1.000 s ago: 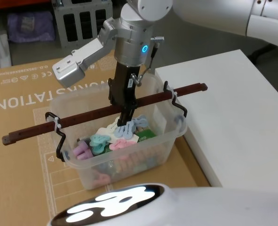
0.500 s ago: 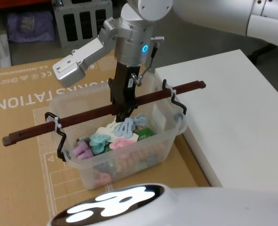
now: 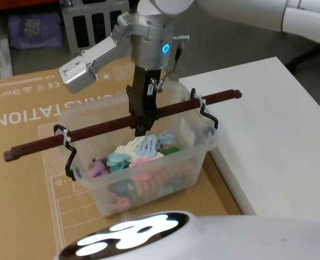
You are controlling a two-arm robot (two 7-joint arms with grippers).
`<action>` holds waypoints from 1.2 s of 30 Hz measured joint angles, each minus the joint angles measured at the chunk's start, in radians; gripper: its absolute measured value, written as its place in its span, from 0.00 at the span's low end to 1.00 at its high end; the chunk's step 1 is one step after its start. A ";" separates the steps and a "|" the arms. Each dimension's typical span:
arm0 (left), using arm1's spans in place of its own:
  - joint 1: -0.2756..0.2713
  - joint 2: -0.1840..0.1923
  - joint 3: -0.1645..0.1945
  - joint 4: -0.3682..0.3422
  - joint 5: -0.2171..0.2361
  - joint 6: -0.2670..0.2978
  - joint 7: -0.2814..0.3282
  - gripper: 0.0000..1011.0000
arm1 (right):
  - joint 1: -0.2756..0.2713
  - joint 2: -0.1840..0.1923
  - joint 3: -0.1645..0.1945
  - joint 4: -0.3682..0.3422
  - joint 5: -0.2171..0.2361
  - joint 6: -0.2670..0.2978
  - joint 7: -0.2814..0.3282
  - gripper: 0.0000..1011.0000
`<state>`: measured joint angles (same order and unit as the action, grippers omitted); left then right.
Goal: Use one hand to grasp the basket and place it at the designated location.
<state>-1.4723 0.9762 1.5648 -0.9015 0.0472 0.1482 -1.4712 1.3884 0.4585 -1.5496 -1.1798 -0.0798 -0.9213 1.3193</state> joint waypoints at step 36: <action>0.000 0.000 0.000 0.000 0.000 0.000 0.000 0.00 | 0.045 0.138 0.045 -0.067 0.076 0.208 0.040 0.23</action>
<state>-1.4723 0.9761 1.5648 -0.9019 0.0469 0.1482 -1.4712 1.4336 0.5970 -1.5042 -1.2472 -0.0039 -0.7135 1.3595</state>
